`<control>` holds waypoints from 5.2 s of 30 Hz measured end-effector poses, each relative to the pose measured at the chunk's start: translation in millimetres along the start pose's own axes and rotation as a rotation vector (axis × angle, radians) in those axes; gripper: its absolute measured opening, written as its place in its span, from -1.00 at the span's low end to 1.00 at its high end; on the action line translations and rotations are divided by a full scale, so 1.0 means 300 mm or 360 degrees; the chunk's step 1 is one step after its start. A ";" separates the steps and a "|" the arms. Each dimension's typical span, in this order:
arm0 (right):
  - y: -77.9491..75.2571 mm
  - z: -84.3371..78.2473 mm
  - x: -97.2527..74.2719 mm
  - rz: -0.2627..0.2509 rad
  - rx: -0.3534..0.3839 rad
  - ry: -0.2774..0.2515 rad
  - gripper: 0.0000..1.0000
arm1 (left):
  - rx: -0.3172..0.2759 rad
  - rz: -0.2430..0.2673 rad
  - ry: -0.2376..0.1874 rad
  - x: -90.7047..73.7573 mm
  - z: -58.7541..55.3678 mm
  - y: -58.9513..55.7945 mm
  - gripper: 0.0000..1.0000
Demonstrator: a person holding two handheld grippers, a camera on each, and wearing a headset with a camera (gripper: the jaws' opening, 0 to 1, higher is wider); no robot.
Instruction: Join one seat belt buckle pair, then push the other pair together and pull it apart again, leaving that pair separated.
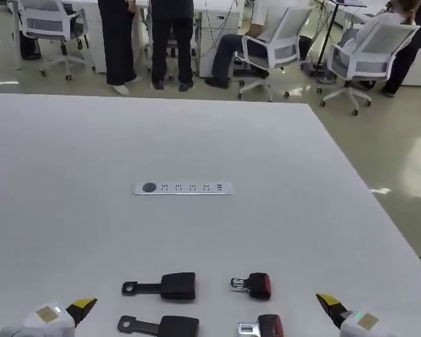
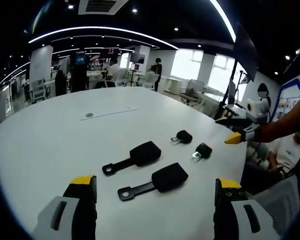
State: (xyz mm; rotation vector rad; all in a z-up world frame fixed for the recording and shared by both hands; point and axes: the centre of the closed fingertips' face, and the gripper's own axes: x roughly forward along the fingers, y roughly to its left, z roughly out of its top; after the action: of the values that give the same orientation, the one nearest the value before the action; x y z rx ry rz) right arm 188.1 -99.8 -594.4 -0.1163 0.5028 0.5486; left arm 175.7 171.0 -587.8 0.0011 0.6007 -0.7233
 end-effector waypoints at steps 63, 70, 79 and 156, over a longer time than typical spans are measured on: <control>0.063 -0.183 0.189 0.0805 -0.0352 0.0455 0.44 | 0.0603 -0.0539 0.0461 0.287 -0.106 -0.094 0.47; 0.076 -0.206 0.182 0.0909 -0.0406 0.0524 0.33 | 0.0768 -0.0619 0.0529 0.309 -0.134 -0.092 0.38; 0.076 -0.227 0.180 0.0979 -0.0475 0.0569 0.23 | 0.0920 -0.0689 0.0585 0.337 -0.167 -0.090 0.25; 0.199 -0.237 0.264 0.1118 -0.0794 0.0638 -0.34 | 0.1043 -0.0715 0.0681 0.375 -0.200 -0.088 -0.32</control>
State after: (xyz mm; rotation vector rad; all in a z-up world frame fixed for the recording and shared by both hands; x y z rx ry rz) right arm 184.8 -28.7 -693.5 -0.5452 0.7934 1.3512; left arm 194.9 93.2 -690.5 0.6590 0.7546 -1.3514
